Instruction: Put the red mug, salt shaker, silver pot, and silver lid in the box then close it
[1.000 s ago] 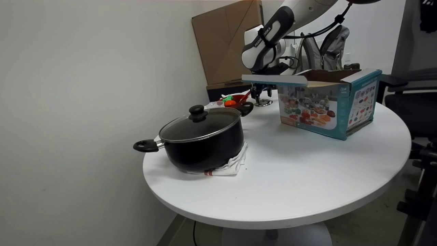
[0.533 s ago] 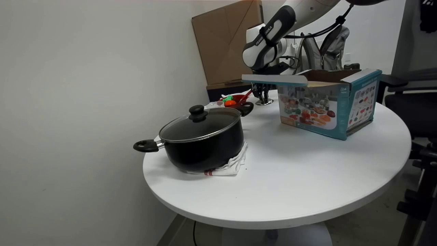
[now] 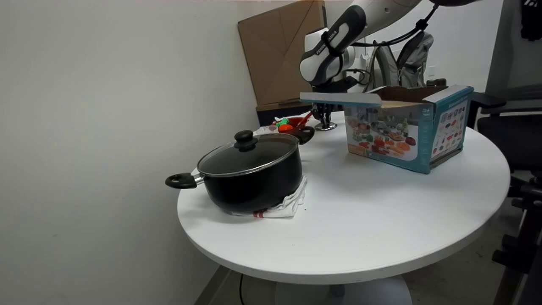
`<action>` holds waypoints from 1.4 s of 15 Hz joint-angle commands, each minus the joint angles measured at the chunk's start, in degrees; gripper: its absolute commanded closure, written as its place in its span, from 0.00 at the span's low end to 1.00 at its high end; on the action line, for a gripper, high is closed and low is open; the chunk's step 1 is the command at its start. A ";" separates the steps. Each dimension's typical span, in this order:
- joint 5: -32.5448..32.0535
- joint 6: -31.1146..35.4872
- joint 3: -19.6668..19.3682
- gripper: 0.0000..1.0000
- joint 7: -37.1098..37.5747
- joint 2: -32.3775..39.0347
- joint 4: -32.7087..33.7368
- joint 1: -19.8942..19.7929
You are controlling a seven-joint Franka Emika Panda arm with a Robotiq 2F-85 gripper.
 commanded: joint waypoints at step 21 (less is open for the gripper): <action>-5.63 -34.57 0.67 0.95 -14.67 -20.42 -9.26 12.58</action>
